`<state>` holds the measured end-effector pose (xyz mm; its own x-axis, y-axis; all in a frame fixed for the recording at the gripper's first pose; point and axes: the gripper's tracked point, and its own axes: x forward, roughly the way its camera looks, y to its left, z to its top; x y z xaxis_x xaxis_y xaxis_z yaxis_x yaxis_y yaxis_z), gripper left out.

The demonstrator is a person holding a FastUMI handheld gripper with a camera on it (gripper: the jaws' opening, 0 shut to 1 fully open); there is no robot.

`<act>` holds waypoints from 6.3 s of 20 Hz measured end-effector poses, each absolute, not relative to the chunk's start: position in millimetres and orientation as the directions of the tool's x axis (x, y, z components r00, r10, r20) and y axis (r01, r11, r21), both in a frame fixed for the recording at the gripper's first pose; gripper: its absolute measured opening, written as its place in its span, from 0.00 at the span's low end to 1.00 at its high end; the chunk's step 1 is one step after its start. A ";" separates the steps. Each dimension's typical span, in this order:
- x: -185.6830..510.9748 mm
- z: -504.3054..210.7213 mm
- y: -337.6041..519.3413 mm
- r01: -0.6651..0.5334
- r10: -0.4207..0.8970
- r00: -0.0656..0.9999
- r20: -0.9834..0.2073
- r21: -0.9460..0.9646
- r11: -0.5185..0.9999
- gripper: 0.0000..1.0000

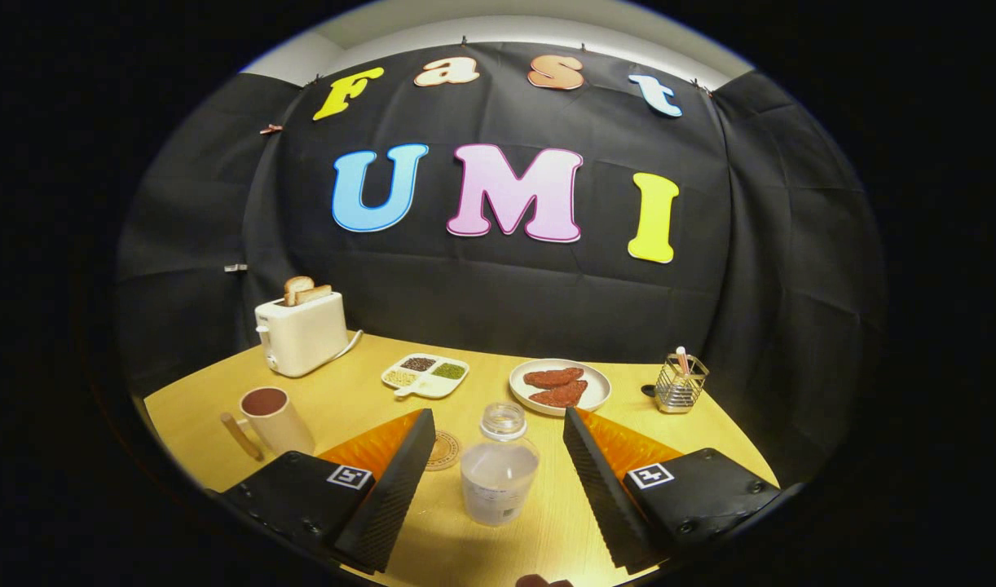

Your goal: Take the bottle from table, then pour the juice into the cup, finally place the bottle on the coaster

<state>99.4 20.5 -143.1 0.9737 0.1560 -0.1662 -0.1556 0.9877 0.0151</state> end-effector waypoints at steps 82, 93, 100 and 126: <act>119.5 -128.8 266.8 -0.291 0.378 0.911 -0.164 -0.906 0.308 0.73; 131.8 -164.2 263.6 -0.259 0.363 0.910 -0.198 -0.957 0.128 0.73; 147.4 -178.9 262.6 -0.230 0.339 0.917 -0.208 -0.973 0.025 0.73; 171.1 -187.4 282.4 -0.103 0.427 0.876 -0.225 -0.951 -0.290 0.73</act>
<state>171.1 282.4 -187.4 0.8758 0.4268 -0.2254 -0.1035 -0.2901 -0.9514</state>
